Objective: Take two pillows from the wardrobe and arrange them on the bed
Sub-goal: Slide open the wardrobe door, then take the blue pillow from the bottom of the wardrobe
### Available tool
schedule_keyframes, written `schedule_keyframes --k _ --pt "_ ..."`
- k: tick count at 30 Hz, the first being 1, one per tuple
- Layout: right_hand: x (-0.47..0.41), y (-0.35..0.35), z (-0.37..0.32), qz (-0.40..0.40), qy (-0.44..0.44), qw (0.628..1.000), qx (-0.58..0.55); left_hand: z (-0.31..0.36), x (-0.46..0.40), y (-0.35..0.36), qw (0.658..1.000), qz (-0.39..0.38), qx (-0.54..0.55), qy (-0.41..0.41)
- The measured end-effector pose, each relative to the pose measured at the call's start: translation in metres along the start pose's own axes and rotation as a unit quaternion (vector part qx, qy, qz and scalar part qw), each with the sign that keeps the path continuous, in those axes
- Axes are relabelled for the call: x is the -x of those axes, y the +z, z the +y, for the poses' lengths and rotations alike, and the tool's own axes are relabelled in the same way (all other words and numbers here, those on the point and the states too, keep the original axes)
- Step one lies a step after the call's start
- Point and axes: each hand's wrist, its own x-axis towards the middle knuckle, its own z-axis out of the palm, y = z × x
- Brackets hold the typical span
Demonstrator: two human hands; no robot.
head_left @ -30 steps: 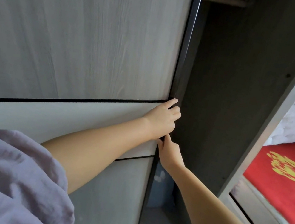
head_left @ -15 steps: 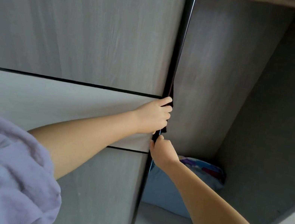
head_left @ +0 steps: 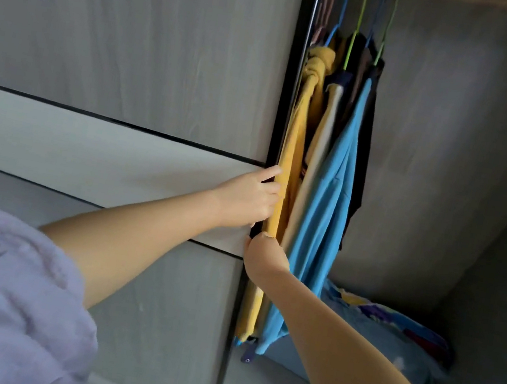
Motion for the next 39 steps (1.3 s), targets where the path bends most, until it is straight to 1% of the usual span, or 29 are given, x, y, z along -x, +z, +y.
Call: schedule_keyframes --k 2,6,9,11,15,16,17,19,21,24,27,28,31,33,36,39 --pt "-0.004 0.004 -0.007 -0.014 -0.028 0.998 0.046 0.002 0.005 0.007 1.0 -0.013 0.003 -0.026" --pt "-0.005 0.012 -0.023 -0.028 -0.04 0.994 0.103 0.005 0.016 0.013 0.997 -0.038 0.006 -0.063" --pt "-0.007 0.016 -0.026 -0.034 -0.034 0.996 0.073 0.006 0.02 0.015 0.997 -0.022 -0.002 -0.07" --pt "-0.003 0.01 -0.022 -0.029 -0.041 0.995 0.084 0.007 0.019 0.015 0.997 -0.023 0.005 -0.074" --pt "0.008 -0.012 0.015 0.011 -0.029 0.994 0.109 0.007 0.011 0.011 0.993 -0.08 0.033 -0.079" --pt "0.011 -0.019 0.03 0.023 -0.034 0.993 0.114 0.009 0.007 0.009 0.99 -0.093 0.058 -0.091" --pt "0.015 -0.029 0.049 0.04 -0.037 0.99 0.13 0.013 -0.002 0.004 0.985 -0.087 0.103 -0.105" --pt "0.025 -0.05 0.087 0.076 -0.03 0.982 0.171 0.029 -0.028 -0.008 0.967 -0.05 0.219 -0.12" --pt "0.037 -0.069 0.128 0.109 -0.01 0.975 0.192 0.055 -0.058 -0.021 0.938 -0.024 0.324 -0.119" --pt "0.057 -0.093 0.19 0.125 0.017 0.972 0.197 0.105 -0.104 -0.031 0.904 -0.015 0.414 -0.109" --pt "0.075 -0.113 0.25 0.13 0.037 0.971 0.197 0.156 -0.145 -0.033 0.883 -0.042 0.458 -0.094" --pt "0.081 -0.119 0.268 0.127 0.042 0.971 0.199 0.17 -0.158 -0.034 0.871 -0.056 0.479 -0.097" --pt "0.091 -0.136 0.32 0.111 0.046 0.969 0.217 0.202 -0.198 -0.038 0.832 -0.086 0.534 -0.123" --pt "0.091 -0.146 0.347 0.1 0.051 0.968 0.226 0.218 -0.221 -0.04 0.814 -0.097 0.556 -0.135" --pt "0.08 -0.154 0.379 0.083 0.06 0.967 0.235 0.237 -0.249 -0.039 0.797 -0.098 0.579 -0.143" --pt "0.056 -0.153 0.401 0.063 0.062 0.969 0.232 0.25 -0.275 -0.027 0.786 -0.112 0.588 -0.152"
